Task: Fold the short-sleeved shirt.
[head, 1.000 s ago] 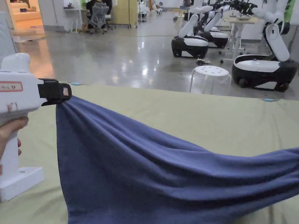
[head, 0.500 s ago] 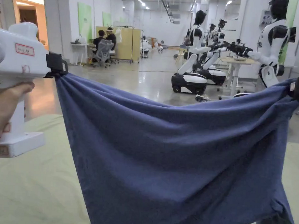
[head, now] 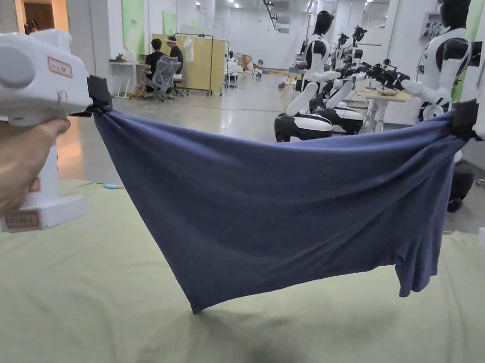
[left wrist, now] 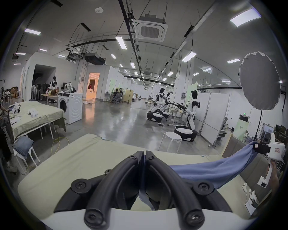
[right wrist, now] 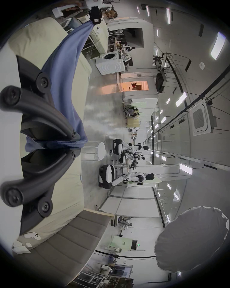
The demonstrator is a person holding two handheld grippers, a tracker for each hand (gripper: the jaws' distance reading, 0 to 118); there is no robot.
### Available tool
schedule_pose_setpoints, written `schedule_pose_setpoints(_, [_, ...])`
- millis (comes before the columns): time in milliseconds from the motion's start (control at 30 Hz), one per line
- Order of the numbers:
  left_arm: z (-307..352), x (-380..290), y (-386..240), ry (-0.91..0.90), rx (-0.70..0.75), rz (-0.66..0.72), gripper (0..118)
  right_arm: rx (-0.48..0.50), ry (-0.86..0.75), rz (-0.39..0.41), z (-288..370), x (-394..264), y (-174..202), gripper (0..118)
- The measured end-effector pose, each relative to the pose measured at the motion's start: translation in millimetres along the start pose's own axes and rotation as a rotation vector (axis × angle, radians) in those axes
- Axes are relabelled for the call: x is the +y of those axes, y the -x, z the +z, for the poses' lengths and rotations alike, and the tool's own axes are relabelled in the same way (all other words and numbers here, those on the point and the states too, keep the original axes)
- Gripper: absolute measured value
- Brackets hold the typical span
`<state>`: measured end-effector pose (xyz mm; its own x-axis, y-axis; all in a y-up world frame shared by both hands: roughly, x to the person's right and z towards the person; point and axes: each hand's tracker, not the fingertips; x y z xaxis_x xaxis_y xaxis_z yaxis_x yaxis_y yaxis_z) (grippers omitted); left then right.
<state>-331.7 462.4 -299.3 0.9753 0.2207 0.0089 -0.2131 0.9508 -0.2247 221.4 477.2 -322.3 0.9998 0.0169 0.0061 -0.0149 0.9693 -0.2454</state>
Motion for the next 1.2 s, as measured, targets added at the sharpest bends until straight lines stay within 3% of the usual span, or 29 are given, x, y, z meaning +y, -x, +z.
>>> schedule_pose_setpoints(300, [18,-92,34,0.124,-0.102,0.092,4,0.046,0.152,-0.033,1,-112,-9,8])
schedule_pose_setpoints(400, [43,-123,48,0.136,-0.132,0.121,4,0.065,0.173,-0.020,35,-148,-11,8])
schedule_pose_setpoints(567, [107,-181,64,0.158,-0.198,0.159,4,0.103,0.189,-0.078,109,-211,-20,8])
schedule_pose_setpoints(767, [183,-267,87,0.272,-0.122,0.204,4,0.138,0.271,-0.181,200,-303,-20,8])
schedule_pose_setpoints(867, [214,-309,94,0.344,-0.115,0.262,4,0.120,0.318,-0.212,241,-347,-15,8])
schedule_pose_setpoints(933, [229,-333,97,0.389,-0.104,0.266,4,0.057,0.349,-0.240,256,-376,-19,8])
schedule_pose_setpoints(1167, [238,-391,107,0.498,-0.059,0.328,6,0.018,0.470,-0.215,269,-426,-12,8])
schedule_pose_setpoints(1200, [237,-397,111,0.496,-0.056,0.337,10,0.011,0.482,-0.212,267,-431,-12,16])
